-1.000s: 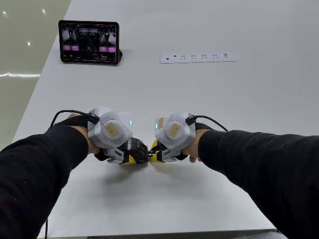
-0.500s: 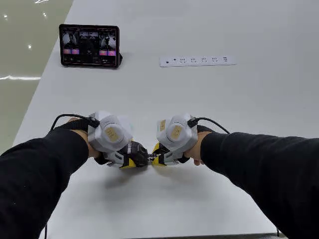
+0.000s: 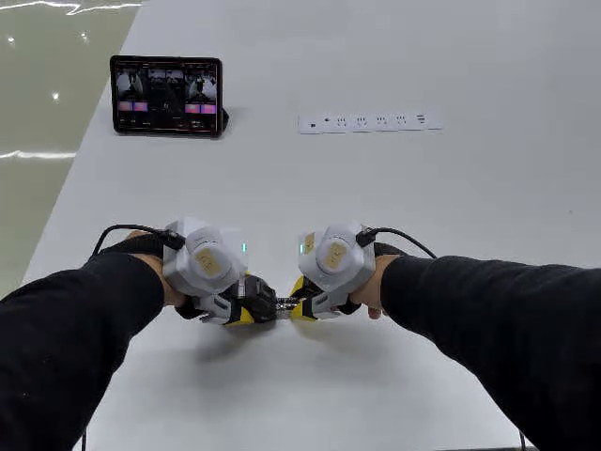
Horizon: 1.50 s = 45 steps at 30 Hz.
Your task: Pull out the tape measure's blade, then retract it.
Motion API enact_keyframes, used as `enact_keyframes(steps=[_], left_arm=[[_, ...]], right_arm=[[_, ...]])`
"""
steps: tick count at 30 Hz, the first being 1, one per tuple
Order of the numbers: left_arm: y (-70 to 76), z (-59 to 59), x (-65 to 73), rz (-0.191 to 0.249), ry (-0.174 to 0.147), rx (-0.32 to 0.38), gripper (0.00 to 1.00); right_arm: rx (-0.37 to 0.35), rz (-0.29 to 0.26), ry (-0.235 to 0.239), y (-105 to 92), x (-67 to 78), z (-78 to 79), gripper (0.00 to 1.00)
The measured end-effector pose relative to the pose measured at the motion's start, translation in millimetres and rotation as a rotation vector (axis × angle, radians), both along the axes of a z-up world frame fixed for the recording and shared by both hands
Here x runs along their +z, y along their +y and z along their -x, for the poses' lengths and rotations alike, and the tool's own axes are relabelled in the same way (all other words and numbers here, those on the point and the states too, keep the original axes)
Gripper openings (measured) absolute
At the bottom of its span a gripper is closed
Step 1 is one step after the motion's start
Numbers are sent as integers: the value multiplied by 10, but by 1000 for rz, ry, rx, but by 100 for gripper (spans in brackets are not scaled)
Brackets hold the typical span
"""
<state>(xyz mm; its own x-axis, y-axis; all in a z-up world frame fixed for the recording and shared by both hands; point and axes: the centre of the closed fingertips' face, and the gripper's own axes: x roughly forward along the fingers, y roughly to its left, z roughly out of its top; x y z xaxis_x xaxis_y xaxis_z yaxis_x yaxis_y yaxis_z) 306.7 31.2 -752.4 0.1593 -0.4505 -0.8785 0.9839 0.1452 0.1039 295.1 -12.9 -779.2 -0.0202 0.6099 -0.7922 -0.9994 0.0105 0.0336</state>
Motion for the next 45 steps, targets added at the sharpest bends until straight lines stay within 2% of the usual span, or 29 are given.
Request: enact_keyframes(steps=[19,45], left_arm=[[-2,5,-1,-1,-1,4,33],[-2,5,-2,-2,-3,9,33]], right_arm=[[-9,13,3,-162,-13,5,10],[-23,25,8,-286,-5,-12,10]])
